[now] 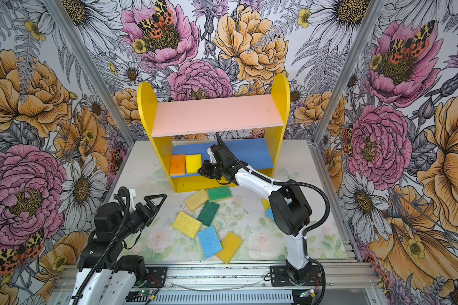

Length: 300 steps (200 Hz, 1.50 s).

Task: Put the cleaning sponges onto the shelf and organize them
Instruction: 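Place the yellow sponge on the blue shelf beside the orange sponge with the right gripper, then withdraw the right gripper and lower it onto the green-and-yellow sponge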

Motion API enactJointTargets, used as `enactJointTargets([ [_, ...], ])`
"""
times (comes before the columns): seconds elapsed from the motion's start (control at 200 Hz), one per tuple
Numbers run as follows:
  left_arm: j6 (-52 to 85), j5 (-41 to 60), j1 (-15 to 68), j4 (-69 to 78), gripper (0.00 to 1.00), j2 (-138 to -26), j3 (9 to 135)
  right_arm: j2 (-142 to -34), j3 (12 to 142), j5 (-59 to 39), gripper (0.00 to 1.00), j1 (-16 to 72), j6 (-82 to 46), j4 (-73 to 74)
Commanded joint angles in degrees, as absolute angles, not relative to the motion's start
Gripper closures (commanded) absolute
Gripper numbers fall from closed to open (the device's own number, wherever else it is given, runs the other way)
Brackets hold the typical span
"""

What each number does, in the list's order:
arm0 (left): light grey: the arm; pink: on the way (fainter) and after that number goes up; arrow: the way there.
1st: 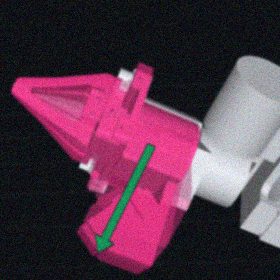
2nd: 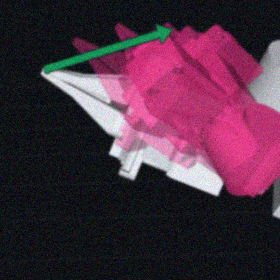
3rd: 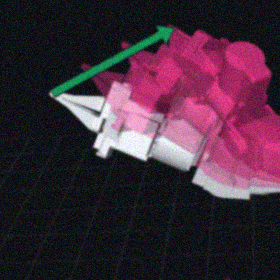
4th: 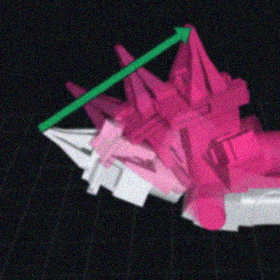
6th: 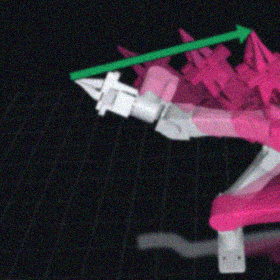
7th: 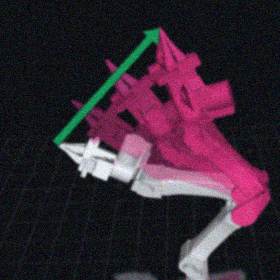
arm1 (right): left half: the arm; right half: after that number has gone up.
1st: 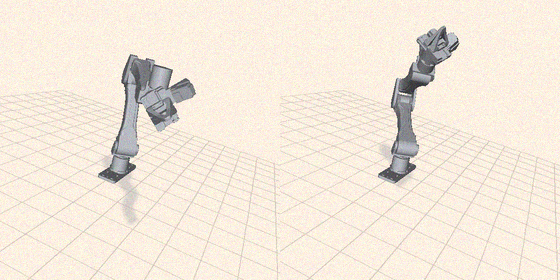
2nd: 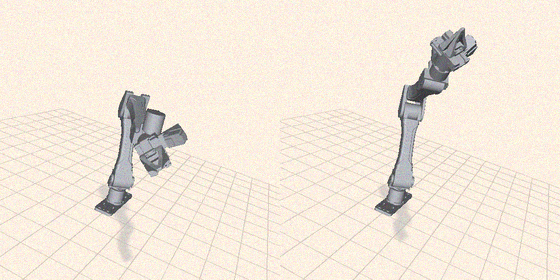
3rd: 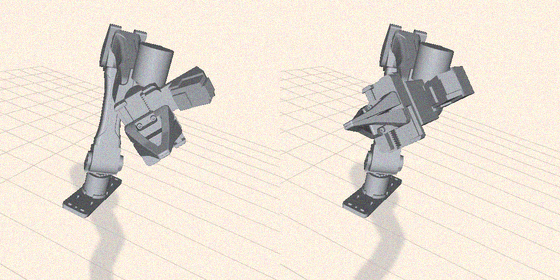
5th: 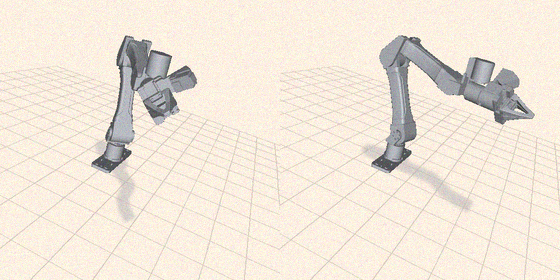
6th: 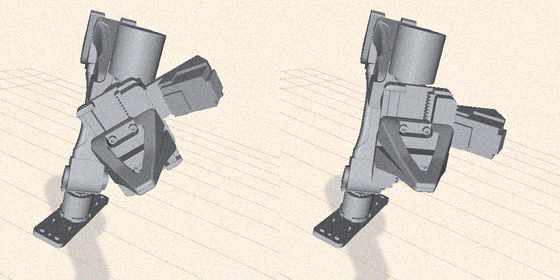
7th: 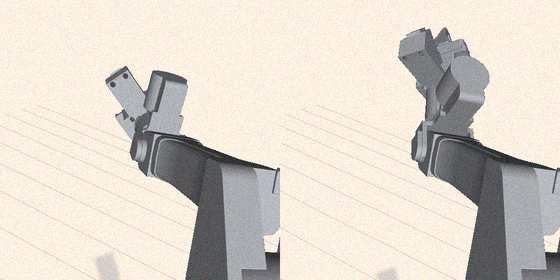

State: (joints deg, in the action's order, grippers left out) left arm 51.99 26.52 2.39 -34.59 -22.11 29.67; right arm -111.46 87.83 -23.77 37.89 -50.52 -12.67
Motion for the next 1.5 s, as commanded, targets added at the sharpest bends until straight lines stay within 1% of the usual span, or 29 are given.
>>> enactJointTargets([
  [0.0, 50.5, 25.9, 2.9, -35.3, 0.01, -22.0, 31.2, -111.8, 89.5, -24.2, 0.79, 37.9, -49.7, -12.3],
  [0.085, 50.6, 25.8, 3.0, -35.3, 0.01, -22.0, 31.3, -111.6, 89.5, -24.2, 0.68, 37.9, -49.7, -12.4],
  [0.14, 50.6, 25.8, 3.0, -35.2, 0.01, -22.1, 31.4, -111.5, 89.6, -24.2, 0.64, 37.9, -49.7, -12.3],
  [0.215, 50.6, 25.9, 3.1, -35.3, 0.01, -22.1, 31.5, -111.4, 89.7, -24.1, 0.61, 37.8, -49.5, -12.4],
  [0.35, 50.6, 25.9, 3.1, -35.3, 0.01, -22.2, 31.7, -111.0, 89.6, -23.9, 0.59, 37.8, -49.6, -12.4],
  [0.435, 50.4, 25.9, 3.2, -35.3, 0.01, -22.4, 31.7, -109.6, 88.8, -23.5, 0.55, 37.9, -49.4, -12.4],
  [0.585, 50.1, 26.4, 3.5, -35.3, 0.01, -22.7, 32.2, -102.7, 84.1, -20.6, 0.48, 38.8, -47.4, -12.4],
  [0.765, 51.0, 28.4, 3.9, -35.1, 0.01, -23.6, 30.9, -92.3, 72.8, -15.0, 0.42, 41.3, -48.9, -12.4],
  [0.935, 52.9, 28.1, 5.2, -33.5, 0.01, -23.5, 27.8, -82.7, 57.9, -8.3, 0.4, 42.5, -57.6, -12.4],
  [1.056, 53.5, 27.0, 7.4, -31.0, 0.01, -24.5, 26.5, -80.1, 50.7, -4.7, 0.4, 42.7, -66.2, -12.1],
  [1.241, 55.5, 25.5, 10.1, -27.6, 0.01, -25.7, 24.9, -80.6, 44.1, 0.3, 0.4, 44.6, -80.3, -0.6],
  [1.361, 55.7, 25.7, 9.9, -27.4, 0.01, -26.2, 25.4, -84.2, 40.6, 1.5, 0.42, 44.6, -88.5, 9.7],
  [1.496, 56.0, 25.9, 10.0, -27.4, 0.01, -26.0, 25.6, -89.0, 40.0, 2.3, 0.43, 44.6, -93.0, 16.5],
])
